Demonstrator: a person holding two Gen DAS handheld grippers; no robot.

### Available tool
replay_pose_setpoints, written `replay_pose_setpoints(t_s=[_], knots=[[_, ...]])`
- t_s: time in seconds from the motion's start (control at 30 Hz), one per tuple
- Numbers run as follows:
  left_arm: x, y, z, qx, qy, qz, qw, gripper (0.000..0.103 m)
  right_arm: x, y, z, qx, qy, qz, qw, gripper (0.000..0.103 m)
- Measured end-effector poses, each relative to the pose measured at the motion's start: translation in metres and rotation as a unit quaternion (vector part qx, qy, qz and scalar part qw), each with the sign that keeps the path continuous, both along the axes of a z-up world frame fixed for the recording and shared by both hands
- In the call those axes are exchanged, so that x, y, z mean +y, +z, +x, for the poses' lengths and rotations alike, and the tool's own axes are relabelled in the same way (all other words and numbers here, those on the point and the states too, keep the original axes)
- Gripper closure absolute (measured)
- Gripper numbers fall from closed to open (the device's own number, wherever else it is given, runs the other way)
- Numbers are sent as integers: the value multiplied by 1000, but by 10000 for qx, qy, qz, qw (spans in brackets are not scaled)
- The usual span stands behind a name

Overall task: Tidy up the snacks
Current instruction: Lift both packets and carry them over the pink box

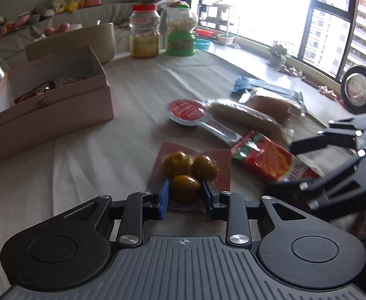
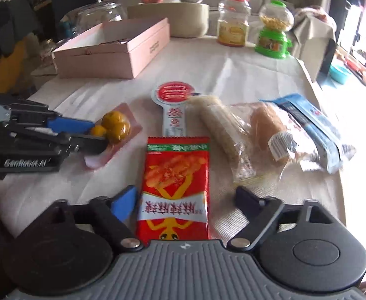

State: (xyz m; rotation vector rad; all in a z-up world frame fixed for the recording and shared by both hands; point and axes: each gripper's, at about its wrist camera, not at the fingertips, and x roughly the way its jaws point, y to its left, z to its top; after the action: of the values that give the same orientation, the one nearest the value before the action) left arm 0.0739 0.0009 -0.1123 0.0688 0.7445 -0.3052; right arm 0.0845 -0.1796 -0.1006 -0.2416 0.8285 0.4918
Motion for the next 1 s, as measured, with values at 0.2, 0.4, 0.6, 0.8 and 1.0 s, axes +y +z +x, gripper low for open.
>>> replay_pose_setpoints(t_s=[0.2, 0.4, 0.6, 0.8, 1.0], knots=[[7, 6, -40, 80, 65, 19, 9999, 70, 5, 8, -17, 277, 484, -53, 9984, 55], [28, 34, -75, -372, 516, -116, 9979, 70, 15, 38, -25, 207, 906, 239, 9954, 56], [74, 125, -68, -1761, 974, 376, 9788, 70, 43, 146, 5, -871, 1087, 936, 9858, 56], [141, 173, 13, -1987, 1587, -425, 9662, 70, 110, 207, 98, -964, 759, 1236, 9847, 56], [171, 115, 94, -1198, 1714, -714, 9753, 70, 184, 174, 179, -346, 669, 900, 9931, 56]])
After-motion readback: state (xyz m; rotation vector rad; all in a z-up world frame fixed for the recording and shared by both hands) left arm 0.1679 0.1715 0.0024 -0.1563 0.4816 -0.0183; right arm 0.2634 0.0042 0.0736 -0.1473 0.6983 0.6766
